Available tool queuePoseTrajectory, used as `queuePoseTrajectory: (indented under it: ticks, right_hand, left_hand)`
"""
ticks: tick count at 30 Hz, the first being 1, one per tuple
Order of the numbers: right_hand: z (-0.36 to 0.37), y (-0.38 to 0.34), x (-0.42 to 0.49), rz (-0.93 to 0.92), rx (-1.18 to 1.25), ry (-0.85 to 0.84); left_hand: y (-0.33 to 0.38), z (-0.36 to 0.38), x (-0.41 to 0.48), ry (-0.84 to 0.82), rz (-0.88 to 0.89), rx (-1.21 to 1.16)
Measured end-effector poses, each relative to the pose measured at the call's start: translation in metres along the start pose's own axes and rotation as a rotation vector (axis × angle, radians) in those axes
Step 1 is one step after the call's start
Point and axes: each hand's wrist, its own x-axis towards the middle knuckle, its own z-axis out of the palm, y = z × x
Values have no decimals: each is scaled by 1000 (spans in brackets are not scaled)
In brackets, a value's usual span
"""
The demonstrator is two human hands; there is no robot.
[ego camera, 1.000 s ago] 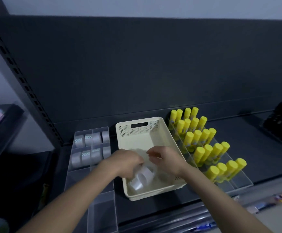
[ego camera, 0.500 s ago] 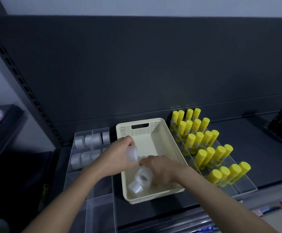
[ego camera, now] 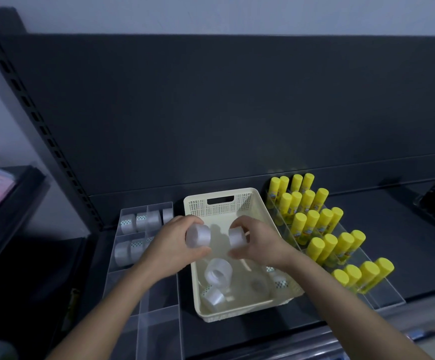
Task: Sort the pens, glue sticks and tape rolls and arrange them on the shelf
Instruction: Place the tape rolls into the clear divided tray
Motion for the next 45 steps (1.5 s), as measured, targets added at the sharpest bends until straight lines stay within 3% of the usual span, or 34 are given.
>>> queuePoseTrajectory:
  ticks: [2,5,7,11,14,19,28,30,34,39,42,45]
  right_hand:
    - [1,-9,-8,-8,129,-44]
    - [19,-17,-11,-78,-154,-141]
    - [28,-18,-8,-82,-217,-131]
    - [26,-8,-4,250,426,-5]
    - [19,-8,-2,281,744,51]
    - [12,-25,-6,175,815,69]
    - [-2,-30,-13,156,1040,-6]
    - [-2,-26,-11,173,947,-2]
    - [8,-19,-5,194,428,-95]
    - [25,-25,2,86,-75,-224]
    - [37,-32,2,34,-270,-358]
    - [50,-36,3,-4,-418,-361]
  left_hand:
    - [-4,0,-1,34,-15,-18]
    - [-6,1,-1,80,-34,-19]
    - [-5,2,-2,76,-47,-15]
    - [-2,5,-9,37,-45,-27]
    - [5,6,-9,12,-4,-34]
    - [18,9,-6,15,6,-26]
    - [25,14,-4,50,-22,-44]
    - [24,13,-6,66,-27,-45]
    - [19,8,-14,140,-91,-15]
    - [21,5,-27,283,-186,-24]
    - [22,4,-36,322,-231,-47]
    - [23,5,-48,345,-251,-72]
